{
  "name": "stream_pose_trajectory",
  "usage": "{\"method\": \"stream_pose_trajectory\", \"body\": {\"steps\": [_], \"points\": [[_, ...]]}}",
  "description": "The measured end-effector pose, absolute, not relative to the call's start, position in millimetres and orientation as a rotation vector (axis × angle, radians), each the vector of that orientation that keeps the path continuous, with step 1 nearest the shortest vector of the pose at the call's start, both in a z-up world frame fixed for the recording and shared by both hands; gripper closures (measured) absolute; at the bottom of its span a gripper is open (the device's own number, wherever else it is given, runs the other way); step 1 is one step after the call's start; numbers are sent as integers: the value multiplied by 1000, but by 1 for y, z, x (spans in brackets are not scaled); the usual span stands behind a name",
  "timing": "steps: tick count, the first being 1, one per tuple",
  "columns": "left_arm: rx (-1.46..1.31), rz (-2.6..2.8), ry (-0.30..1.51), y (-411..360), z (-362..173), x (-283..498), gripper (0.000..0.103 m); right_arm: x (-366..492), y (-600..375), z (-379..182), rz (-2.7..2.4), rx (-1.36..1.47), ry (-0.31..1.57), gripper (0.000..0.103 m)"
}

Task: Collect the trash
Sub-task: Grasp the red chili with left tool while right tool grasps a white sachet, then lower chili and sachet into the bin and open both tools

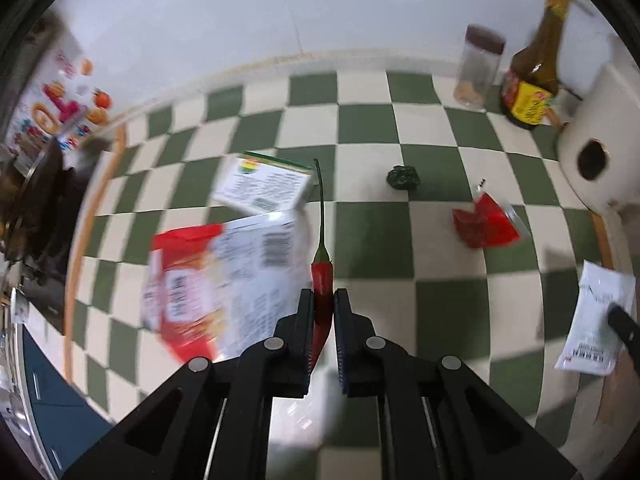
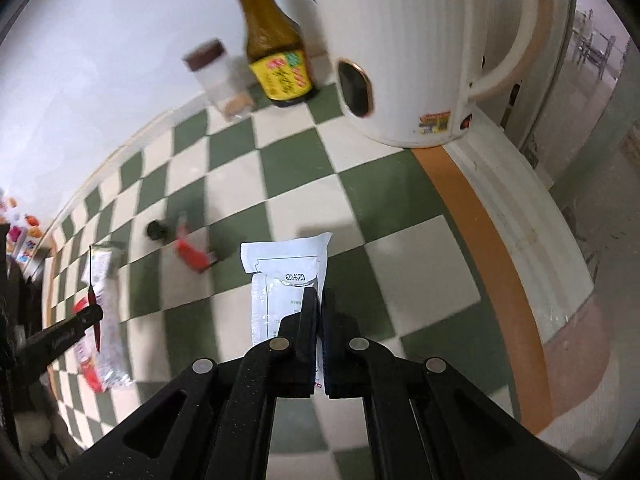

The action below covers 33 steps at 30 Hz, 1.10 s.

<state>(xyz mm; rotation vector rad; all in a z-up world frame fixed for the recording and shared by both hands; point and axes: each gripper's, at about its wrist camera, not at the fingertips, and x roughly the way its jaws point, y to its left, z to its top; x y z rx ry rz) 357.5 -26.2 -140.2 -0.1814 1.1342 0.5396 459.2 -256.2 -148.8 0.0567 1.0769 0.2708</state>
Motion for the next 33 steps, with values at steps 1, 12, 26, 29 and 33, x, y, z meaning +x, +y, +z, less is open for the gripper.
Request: {"method": "stream_pose_trajectory", "body": {"steps": [1,12,26,29,33], "points": [[-177,537,1115,-25,-134,345,96,448,-255,-144,278,56,1066,101],[-121,440,1021,-17,-111,152,96,266,-249,-114,288,56,999,101],[-177,363,1337,-24,-251,18,96,69,-240,-238,290,16,1286,101],[-274,333,1449,-19,-310,12,96,57,-236,-294,310,-37,1387,101],[-442,284,1562,-12,-403,14,96,53,-233,-381,313,-95,1493,101]]}}
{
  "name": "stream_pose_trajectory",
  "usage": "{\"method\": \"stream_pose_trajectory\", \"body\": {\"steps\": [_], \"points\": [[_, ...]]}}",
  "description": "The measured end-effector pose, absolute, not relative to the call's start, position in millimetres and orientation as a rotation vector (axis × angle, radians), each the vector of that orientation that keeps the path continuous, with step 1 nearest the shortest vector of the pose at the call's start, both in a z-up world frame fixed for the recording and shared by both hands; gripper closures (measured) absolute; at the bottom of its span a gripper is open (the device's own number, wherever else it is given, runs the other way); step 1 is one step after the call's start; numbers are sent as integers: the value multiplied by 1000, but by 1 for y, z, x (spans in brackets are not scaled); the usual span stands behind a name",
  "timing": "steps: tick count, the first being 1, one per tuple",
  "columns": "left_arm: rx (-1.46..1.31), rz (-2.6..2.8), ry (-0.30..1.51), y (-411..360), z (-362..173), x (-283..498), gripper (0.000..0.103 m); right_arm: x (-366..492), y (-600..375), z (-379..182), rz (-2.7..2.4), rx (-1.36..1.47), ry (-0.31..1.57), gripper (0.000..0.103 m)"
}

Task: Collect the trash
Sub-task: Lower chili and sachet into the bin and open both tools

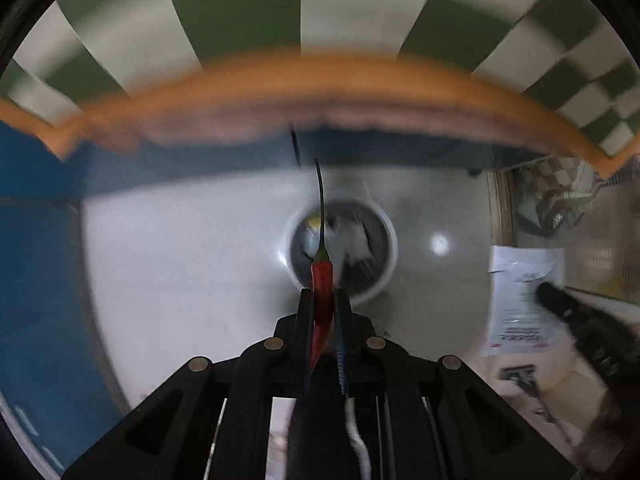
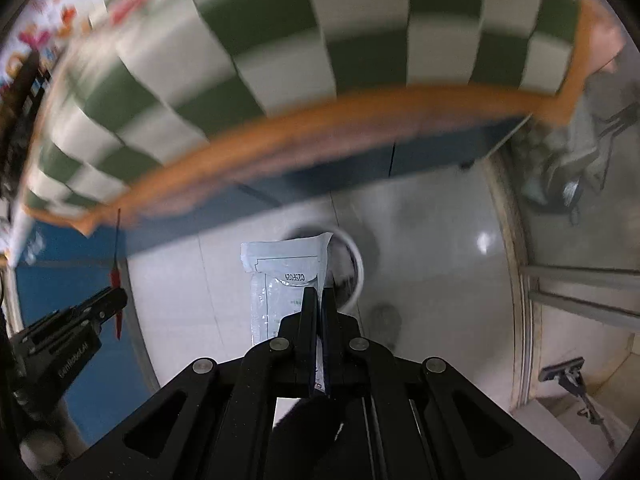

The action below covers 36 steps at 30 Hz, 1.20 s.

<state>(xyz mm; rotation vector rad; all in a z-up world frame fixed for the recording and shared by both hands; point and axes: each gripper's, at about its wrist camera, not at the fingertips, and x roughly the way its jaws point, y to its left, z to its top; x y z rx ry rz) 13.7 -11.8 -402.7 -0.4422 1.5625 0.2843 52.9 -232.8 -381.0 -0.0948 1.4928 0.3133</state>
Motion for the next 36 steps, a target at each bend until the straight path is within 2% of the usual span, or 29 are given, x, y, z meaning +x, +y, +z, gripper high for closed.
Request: {"method": "stream_pose_trajectory", "body": {"steps": [5,10,13,20,25,27,28,29,30,31,32,33,35,36], "points": [[-625,243,1663,-5,-538,25,96,57,-239,-510,286,-110,1573,101],[-666,200,1703,-10,-637,39,96,67,-242,-625,269,-78,1649,101],[-658,197,1722,-12,-676,42,96,68,-239,-679,274,-96,1672,101],[-646,206,1769,-14,-714,33,95,73,-234,-752,265,-142,1731,101],[-641,231,1777,-8,-713,27,93,76,-231,-766,258,-154,1753,100],[-631,251,1768,-2,-709,26,89,76,-231,-766,256,-157,1755,99],[-627,259,1762,0,-707,24,79,76,-230,-766,258,-162,1756,97],[-607,274,1754,2,-704,24,65,76,-229,-765,262,-166,1754,94],[-562,305,1744,3,-699,22,57,76,-227,-764,265,-167,1754,83],[-536,328,1736,6,-695,21,40,76,-226,-763,269,-171,1751,68],[-520,348,1724,7,-691,19,30,75,-225,-760,273,-178,1744,62],[-513,362,1715,8,-688,17,27,74,-224,-757,276,-184,1739,52],[-497,396,1693,11,-679,10,13,73,-221,-752,286,-201,1725,47],[-489,411,1686,13,-675,7,7,72,-221,-748,286,-214,1718,39]]}}
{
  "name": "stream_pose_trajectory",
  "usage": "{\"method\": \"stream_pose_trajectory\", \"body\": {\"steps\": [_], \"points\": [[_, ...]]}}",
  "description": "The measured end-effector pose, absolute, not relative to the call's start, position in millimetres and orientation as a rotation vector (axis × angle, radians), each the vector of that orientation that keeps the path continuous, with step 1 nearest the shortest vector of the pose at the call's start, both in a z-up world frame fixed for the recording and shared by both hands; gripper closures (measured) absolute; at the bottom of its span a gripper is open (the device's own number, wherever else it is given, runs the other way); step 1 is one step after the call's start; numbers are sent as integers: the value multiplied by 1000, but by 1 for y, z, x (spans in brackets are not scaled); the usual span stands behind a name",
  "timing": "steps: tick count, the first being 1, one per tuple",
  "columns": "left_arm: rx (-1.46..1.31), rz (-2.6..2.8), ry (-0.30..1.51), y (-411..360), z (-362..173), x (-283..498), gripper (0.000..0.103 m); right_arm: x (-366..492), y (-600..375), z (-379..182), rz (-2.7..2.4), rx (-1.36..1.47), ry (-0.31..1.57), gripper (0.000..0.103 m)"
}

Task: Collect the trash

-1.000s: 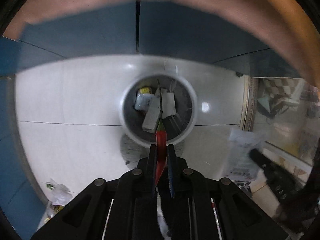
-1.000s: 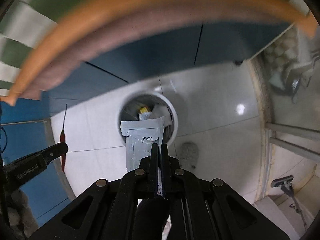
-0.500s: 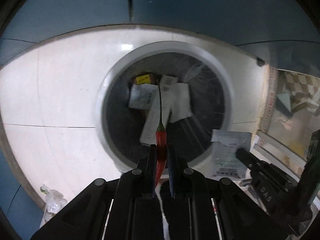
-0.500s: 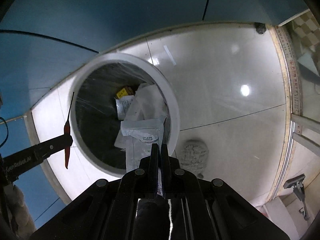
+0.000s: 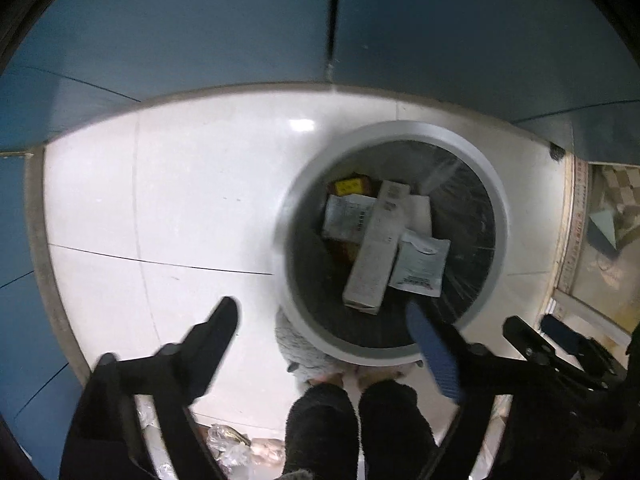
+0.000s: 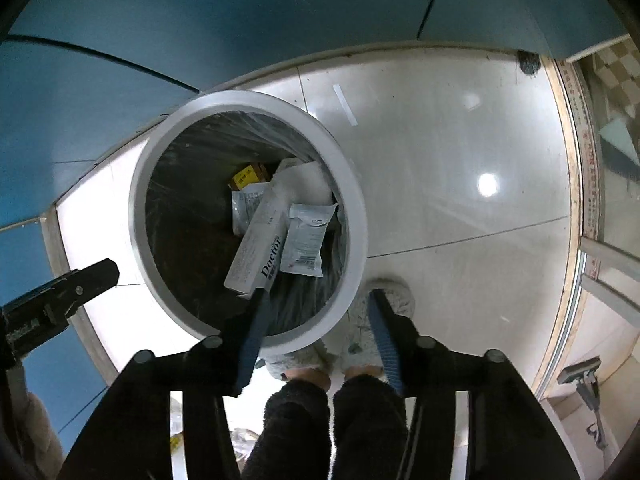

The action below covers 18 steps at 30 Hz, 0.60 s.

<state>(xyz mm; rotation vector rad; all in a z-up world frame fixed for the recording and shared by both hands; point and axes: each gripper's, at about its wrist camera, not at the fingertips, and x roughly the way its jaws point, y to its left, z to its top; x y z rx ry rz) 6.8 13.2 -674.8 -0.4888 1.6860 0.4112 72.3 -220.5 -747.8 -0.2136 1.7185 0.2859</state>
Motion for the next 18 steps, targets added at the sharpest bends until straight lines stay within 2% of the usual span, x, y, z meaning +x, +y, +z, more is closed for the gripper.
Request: {"method": "stream_pose_trajectory", "body": {"steps": [1,4,9,18], "points": [[-484,419,1682,14,-672,4,1,72,-220,-744,286,-221,1711,28],[-458,455,1663,15,-656,-3,1,70,-219,-732,290,-226,1700,3],[-401,493,1616,14,-615,-14,1,62,-215,-699,304,-242,1663,0],[-330,495,1558,-3,-521,-32,1,44,-214,-601,299,-294,1559,0]]}}
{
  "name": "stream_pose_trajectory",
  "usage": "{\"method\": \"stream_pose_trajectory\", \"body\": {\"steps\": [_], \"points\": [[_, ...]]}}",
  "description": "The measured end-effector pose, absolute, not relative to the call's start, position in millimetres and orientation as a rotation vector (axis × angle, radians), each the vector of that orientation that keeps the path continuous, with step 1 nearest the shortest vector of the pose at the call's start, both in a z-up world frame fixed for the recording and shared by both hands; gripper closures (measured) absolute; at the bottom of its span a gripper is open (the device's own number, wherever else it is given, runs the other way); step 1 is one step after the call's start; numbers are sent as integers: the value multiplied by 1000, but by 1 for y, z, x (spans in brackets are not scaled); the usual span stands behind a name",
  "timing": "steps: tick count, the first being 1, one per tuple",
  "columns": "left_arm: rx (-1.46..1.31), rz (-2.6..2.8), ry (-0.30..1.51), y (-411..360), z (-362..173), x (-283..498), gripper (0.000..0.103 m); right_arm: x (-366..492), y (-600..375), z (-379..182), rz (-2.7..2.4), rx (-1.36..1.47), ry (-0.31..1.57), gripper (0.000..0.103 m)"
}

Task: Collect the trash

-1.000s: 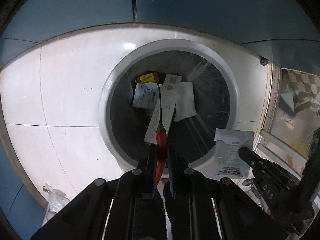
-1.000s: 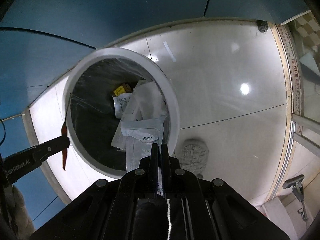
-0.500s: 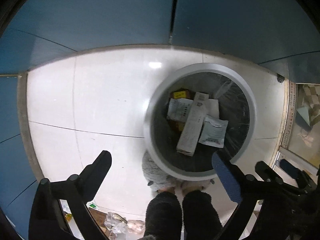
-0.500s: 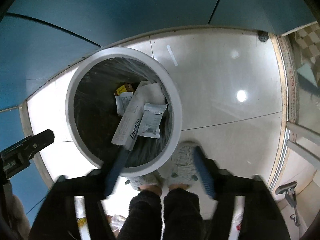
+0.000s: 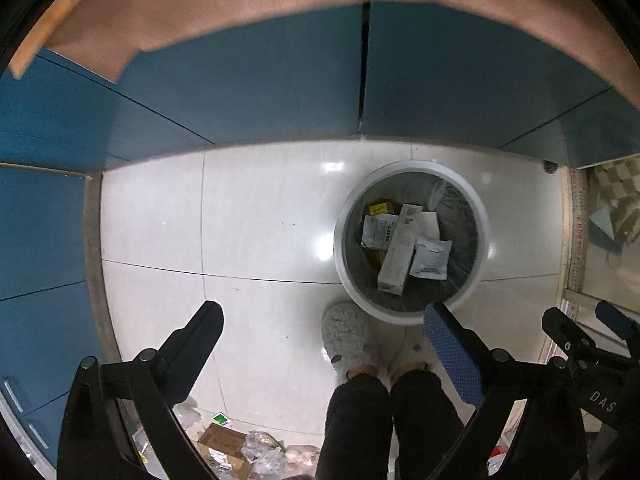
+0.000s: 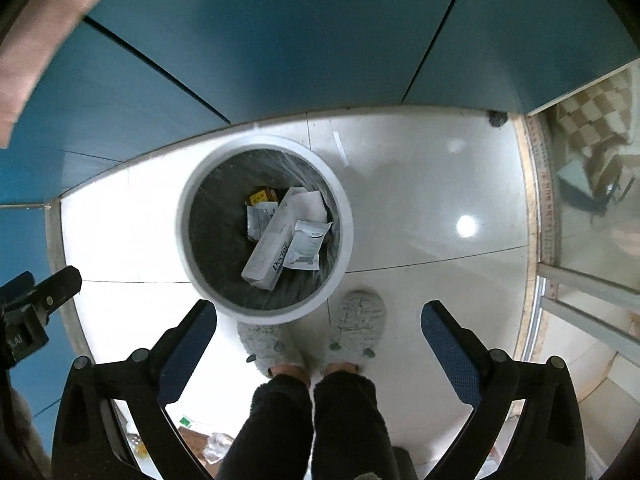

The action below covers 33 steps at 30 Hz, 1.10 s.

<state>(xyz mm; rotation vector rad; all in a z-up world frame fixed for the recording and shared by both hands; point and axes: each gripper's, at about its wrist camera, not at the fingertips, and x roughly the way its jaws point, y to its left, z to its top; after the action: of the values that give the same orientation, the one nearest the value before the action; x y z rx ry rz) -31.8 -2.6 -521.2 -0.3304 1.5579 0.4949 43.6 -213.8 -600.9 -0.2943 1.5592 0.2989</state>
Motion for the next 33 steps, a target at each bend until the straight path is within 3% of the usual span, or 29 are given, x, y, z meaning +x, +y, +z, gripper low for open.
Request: {"method": "stream_pose_trajectory", "body": {"steps": [22,33], "points": [[-354,456,1379,-34,-266,-81,1,-25,-237,-282,361,-314,1420,0],[-223,586,1051,2,-138,-25,1,3,-230,-173,397,-92,1255,0]]}}
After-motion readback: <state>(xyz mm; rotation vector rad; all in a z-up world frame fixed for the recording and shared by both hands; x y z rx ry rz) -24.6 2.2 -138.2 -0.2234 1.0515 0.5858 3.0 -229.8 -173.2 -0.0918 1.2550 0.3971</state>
